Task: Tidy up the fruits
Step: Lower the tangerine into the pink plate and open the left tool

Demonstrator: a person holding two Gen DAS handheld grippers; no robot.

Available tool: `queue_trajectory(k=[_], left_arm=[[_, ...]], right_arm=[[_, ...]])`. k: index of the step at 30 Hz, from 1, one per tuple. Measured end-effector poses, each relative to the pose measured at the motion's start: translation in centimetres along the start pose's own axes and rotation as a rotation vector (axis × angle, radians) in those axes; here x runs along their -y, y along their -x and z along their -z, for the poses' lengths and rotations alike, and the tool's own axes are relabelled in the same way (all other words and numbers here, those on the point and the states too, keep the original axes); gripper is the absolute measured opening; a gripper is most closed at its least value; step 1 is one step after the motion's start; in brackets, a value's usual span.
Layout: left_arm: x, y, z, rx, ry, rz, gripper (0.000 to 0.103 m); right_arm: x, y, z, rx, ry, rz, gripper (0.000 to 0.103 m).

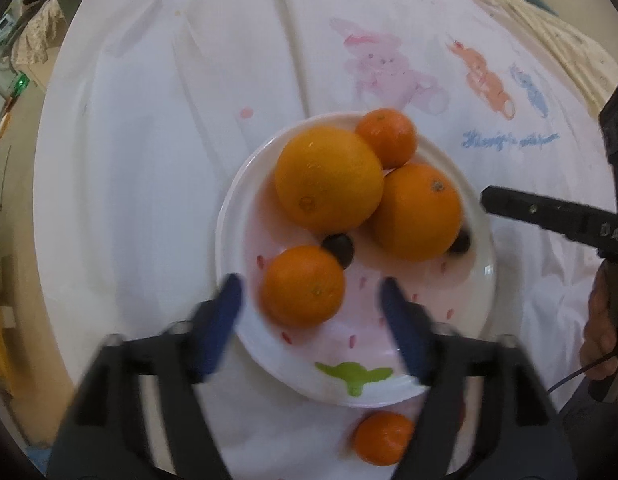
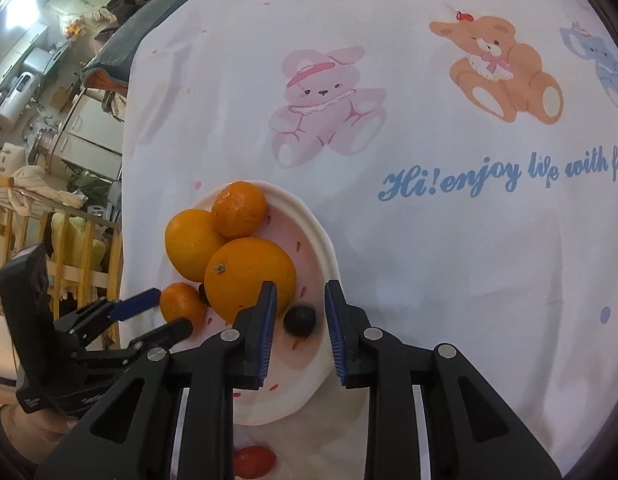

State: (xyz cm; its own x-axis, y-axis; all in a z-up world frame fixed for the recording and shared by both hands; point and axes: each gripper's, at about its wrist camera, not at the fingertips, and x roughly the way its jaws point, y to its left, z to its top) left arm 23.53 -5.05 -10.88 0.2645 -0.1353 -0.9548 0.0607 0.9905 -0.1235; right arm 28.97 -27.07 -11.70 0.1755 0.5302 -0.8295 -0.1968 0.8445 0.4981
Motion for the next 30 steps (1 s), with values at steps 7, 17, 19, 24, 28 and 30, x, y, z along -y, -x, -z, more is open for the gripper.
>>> queue_trajectory(k=[7,17,19,24,28,30], left_arm=[[0.2,1.2,-0.2,0.059,-0.005,-0.031,0.082],[0.2,3.6,-0.1,0.16,0.004,-0.086,0.082],[0.5,4.1,0.1,0.172,-0.004,-0.111,0.082],[0.5,5.6,0.7,0.195,0.031,-0.084,0.082],[0.5,6.9,1.3,0.22,0.033,-0.076,0.082],[0.4,7.7,1.8,0.237,0.034,-0.071,0.082]], right_arm=[[-1.0,1.2,0.0,0.061,0.044,0.017,0.077],[-1.6,2.7,0.7,0.092,0.048,0.04,0.077],[-1.8,3.4,1.0,0.104,0.042,0.039,0.077],[-2.4,5.2,2.0,0.137,0.038,0.04,0.077],[-2.8,6.2,3.1,0.155,0.039,0.046,0.077],[-2.8,6.8,3.9,0.163,0.027,0.047,0.077]])
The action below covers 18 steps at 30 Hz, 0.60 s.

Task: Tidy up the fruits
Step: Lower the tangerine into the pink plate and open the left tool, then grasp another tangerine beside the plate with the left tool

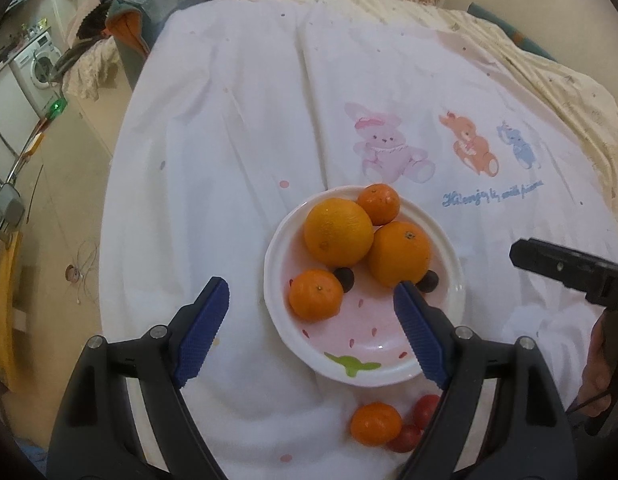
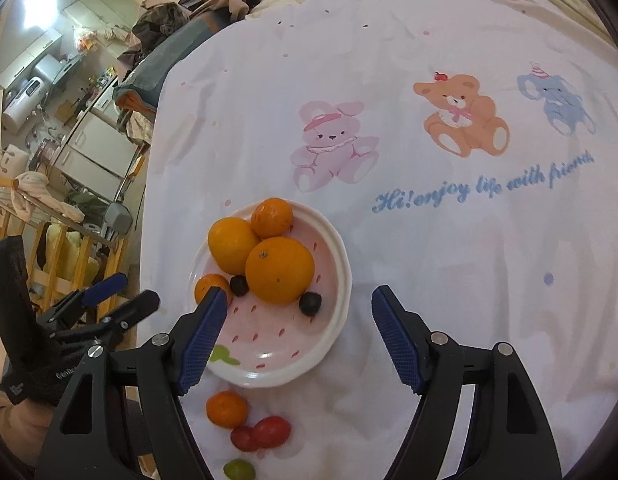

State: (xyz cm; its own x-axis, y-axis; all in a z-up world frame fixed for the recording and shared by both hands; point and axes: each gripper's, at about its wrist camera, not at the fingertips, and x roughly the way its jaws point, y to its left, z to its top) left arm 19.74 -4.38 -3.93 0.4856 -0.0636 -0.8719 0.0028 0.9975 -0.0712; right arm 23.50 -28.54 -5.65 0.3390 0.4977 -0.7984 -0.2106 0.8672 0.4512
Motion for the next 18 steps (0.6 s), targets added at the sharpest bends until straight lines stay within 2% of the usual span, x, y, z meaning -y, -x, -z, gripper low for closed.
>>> queue_trajectory(k=[5,7,9,12,18], left_arm=[[-0.6,1.8,1.2,0.033,0.033,0.002,0.082],[-0.7,2.6,1.8,0.052,0.042,-0.01,0.082],[-0.7,3.2,2.4,0.066,0.045,-0.023,0.082],[-0.7,3.9,3.3,0.088,0.05,0.022,0.082],[-0.4,4.8,4.8,0.087,0.031,-0.016,0.082]], right_arm=[[-0.5,1.6,1.7,0.031,-0.002,0.005,0.078],[-0.8,2.3,2.4,0.048,-0.007,0.002,0.085],[-0.9,3.3,3.2,0.085,-0.026,0.002,0.101],[-1.2,4.2,4.3,0.113,-0.032,0.001,0.102],[-2.0,5.1,6.7,0.138,-0.026,0.011,0.102]])
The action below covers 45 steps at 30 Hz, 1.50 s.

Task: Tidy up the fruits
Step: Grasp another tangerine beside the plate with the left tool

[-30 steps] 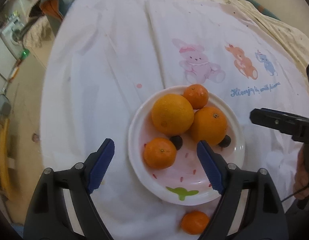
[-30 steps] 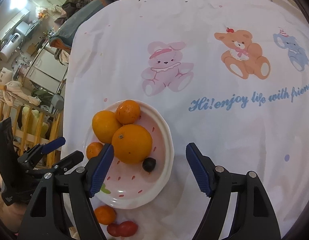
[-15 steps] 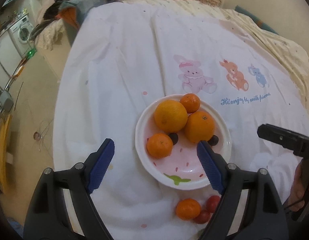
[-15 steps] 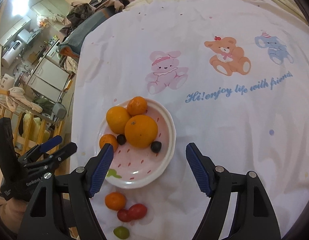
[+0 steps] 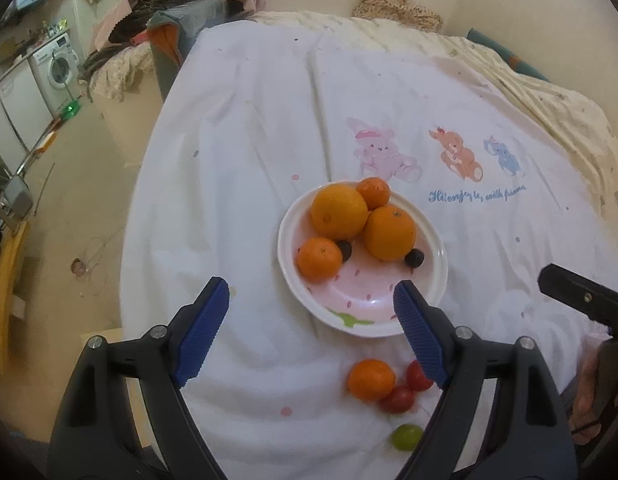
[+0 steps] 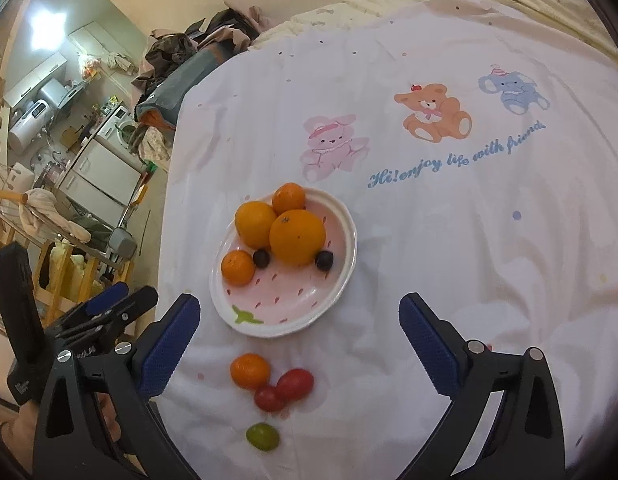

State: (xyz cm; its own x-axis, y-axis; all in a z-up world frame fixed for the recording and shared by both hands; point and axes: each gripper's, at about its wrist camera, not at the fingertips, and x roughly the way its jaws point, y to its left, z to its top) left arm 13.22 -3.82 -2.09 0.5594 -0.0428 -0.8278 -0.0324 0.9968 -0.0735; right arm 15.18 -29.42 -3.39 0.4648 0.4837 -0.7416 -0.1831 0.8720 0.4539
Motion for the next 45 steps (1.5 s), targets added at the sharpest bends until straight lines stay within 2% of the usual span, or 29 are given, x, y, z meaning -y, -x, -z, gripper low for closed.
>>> queue_trajectory(k=[4,8,11,17,21,24,28,31,33,36,38,40,43,45], left_arm=[[0.3,0.4,0.7,-0.007,-0.015,-0.005,0.082],[1.0,0.5,1.6,-0.026,-0.046,0.031,0.082],[1.9,0.0,2.0,-0.068,-0.063,0.039,0.082],[3.3,-0.6,2.3,-0.103,-0.099,-0.003,0.082],[3.0,-1.0,2.3,-0.128,-0.068,0.056,0.082],[2.2,-1.6,2.7,-0.145,-0.027,0.072,0.082],[1.5,-3.0,3.3,-0.213,0.046,0.08,0.082],[1.7,-4.8,4.3,-0.318,0.058,0.093,0.082],[1.9,-5.6,4.8,-0.356,0.068,0.097,0.082],[2.0,-6.7,5.5,-0.399,0.112,0.129,0.078],[2.5,-7.4,5.8,-0.426,0.13,0.146,0.071],[3.0,-8.0,6.1,-0.448,0.124,0.134,0.065],[3.9,-9.3,6.7,-0.501,0.099,0.104,0.046],[3.9,-9.4,6.7,-0.495,0.115,0.106,0.045]], right_arm=[[-0.4,0.6,1.5,0.004,0.022,0.044,0.102],[-0.1,0.7,2.5,-0.001,0.004,0.082,0.102],[0.2,0.5,2.9,-0.002,-0.016,0.096,0.102],[0.7,0.0,2.7,-0.008,-0.044,0.111,0.102],[1.1,0.2,2.6,-0.003,-0.065,0.113,0.102],[1.5,0.2,2.6,-0.003,-0.078,0.116,0.102],[1.7,-0.1,2.5,-0.01,-0.096,0.123,0.102],[2.1,-0.3,2.4,-0.013,-0.111,0.133,0.102],[2.4,-0.6,2.4,-0.027,-0.126,0.132,0.102],[2.8,-0.9,2.4,-0.04,-0.145,0.127,0.102],[2.9,-1.0,2.4,-0.045,-0.151,0.128,0.102],[3.1,-0.9,2.5,-0.045,-0.153,0.134,0.102],[3.4,-0.8,2.5,-0.044,-0.165,0.137,0.102],[3.7,-0.7,2.5,-0.045,-0.177,0.136,0.102]])
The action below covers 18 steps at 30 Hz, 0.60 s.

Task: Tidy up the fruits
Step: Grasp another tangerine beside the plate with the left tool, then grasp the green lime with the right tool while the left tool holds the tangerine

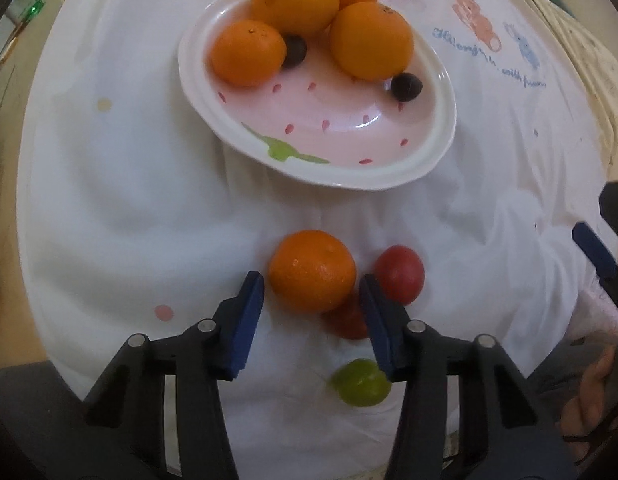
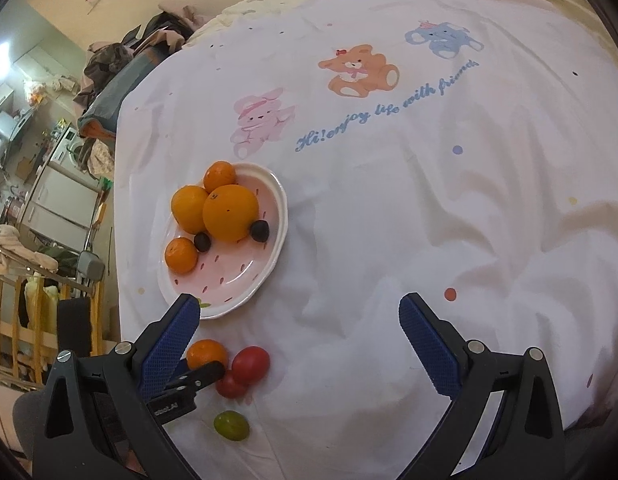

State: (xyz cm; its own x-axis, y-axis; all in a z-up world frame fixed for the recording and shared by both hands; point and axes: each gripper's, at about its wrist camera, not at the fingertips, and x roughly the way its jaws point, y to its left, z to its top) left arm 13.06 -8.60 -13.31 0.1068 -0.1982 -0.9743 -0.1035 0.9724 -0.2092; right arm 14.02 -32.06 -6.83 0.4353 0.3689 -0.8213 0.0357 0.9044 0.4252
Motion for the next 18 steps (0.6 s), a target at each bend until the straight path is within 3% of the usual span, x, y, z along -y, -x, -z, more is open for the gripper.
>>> queue_trajectory(k=[2,8,11,18], left_arm=[[0.0,-0.1,-0.1,-0.002,0.014,0.005,0.04],[-0.1,0.3,-0.2,-0.005,-0.019,-0.005,0.038],[-0.3,1.3,-0.2,0.025,-0.047,-0.049,0.038],[-3.2,4.4,-0.3,0.094,0.009,-0.051,0.038]], right_arm=[[0.1,-0.1,0.0,-0.004,-0.009,-0.003,0.102],[-0.1,-0.4,-0.1,-0.014,0.002,0.001,0.102],[-0.4,-0.7,0.1,-0.027,0.014,-0.002,0.102],[-1.8,-1.0,1.6,-0.071,0.092,-0.011,0.102]])
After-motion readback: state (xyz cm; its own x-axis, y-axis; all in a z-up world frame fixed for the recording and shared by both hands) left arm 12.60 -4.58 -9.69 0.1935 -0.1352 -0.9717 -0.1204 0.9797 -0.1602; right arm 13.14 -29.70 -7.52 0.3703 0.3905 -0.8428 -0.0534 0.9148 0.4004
